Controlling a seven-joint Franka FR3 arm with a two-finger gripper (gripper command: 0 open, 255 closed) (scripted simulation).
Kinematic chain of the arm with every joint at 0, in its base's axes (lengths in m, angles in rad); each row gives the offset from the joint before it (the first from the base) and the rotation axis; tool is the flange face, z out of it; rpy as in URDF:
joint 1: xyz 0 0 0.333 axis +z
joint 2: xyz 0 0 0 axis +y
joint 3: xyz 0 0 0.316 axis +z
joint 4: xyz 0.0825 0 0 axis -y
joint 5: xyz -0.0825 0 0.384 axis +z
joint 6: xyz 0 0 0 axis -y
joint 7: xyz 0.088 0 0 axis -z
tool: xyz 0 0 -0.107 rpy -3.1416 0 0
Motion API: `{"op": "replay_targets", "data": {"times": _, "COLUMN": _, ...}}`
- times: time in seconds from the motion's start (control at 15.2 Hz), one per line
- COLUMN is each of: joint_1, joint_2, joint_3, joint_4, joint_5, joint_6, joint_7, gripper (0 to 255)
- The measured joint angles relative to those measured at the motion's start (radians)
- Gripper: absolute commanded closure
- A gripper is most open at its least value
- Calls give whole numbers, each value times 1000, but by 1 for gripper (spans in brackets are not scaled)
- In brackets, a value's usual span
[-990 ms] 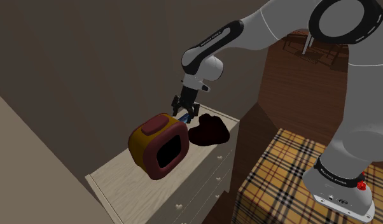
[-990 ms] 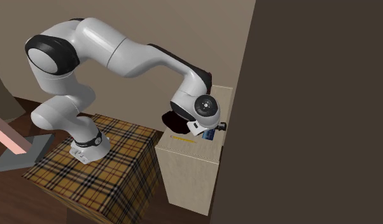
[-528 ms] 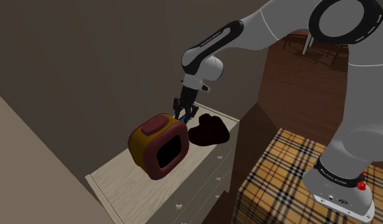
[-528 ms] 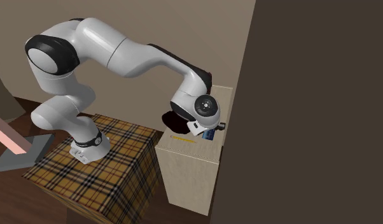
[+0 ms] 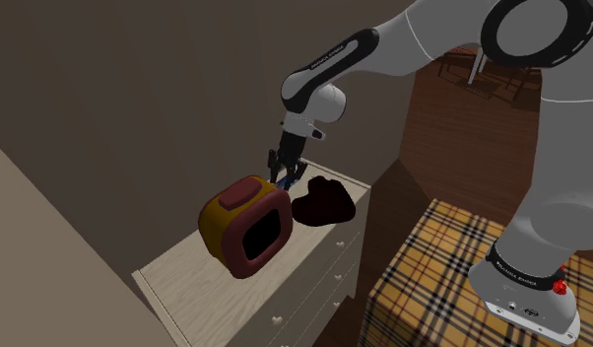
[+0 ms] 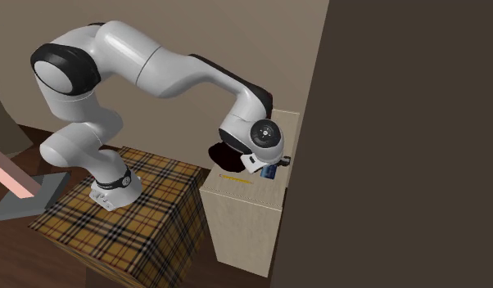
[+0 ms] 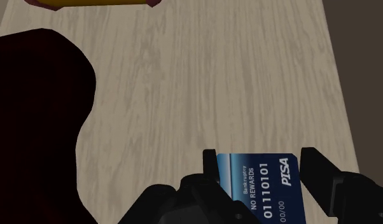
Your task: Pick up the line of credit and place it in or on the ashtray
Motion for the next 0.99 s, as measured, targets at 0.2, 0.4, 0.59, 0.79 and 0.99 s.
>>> {"op": "replay_targets", "data": {"times": 0.2, "joint_1": -1, "joint_2": -19, "joint_3": -2, "joint_4": 8, "joint_5": -7, "joint_6": -23, "joint_7": 16, "gripper": 255}}
{"op": "replay_targets", "data": {"times": 0.4, "joint_1": -3, "joint_2": -45, "joint_3": -4, "joint_4": 15, "joint_5": -14, "joint_6": -52, "joint_7": 35, "gripper": 255}}
{"op": "replay_targets", "data": {"times": 0.59, "joint_1": -4, "joint_2": -59, "joint_3": -5, "joint_4": 33, "joint_5": -24, "joint_6": -80, "joint_7": 55, "gripper": 255}}
{"op": "replay_targets", "data": {"times": 0.79, "joint_1": -5, "joint_2": -80, "joint_3": -7, "joint_4": 44, "joint_5": -30, "joint_6": -108, "joint_7": 73, "gripper": 255}}
{"op": "replay_targets", "data": {"times": 0.99, "joint_1": -6, "joint_2": -97, "joint_3": -8, "joint_4": 62, "joint_5": -38, "joint_6": -138, "joint_7": 93, "gripper": 255}}
